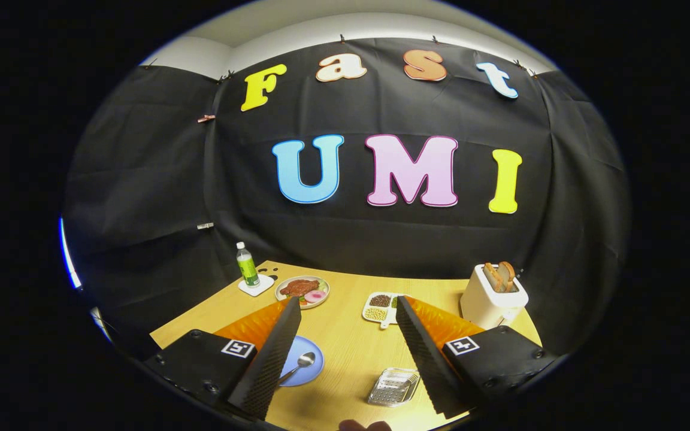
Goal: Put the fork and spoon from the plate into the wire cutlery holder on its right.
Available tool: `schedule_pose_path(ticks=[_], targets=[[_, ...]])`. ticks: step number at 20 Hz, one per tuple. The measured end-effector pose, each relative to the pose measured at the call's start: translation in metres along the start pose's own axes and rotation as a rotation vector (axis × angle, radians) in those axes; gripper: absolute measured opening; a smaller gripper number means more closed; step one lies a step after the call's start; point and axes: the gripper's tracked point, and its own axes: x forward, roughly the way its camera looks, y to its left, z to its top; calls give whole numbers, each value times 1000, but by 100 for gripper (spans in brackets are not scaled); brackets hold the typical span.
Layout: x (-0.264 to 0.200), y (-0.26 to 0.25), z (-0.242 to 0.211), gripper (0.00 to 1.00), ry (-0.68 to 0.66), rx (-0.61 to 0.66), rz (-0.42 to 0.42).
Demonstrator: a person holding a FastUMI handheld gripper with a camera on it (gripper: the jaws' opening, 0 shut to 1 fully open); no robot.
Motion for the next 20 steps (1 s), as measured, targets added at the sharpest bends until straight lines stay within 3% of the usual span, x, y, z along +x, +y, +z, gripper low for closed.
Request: schedule_pose_path(ticks=[11,20], targets=[[14,12,-28,99,84,-9,7],[33,77,-72,99,217,-6,116]])
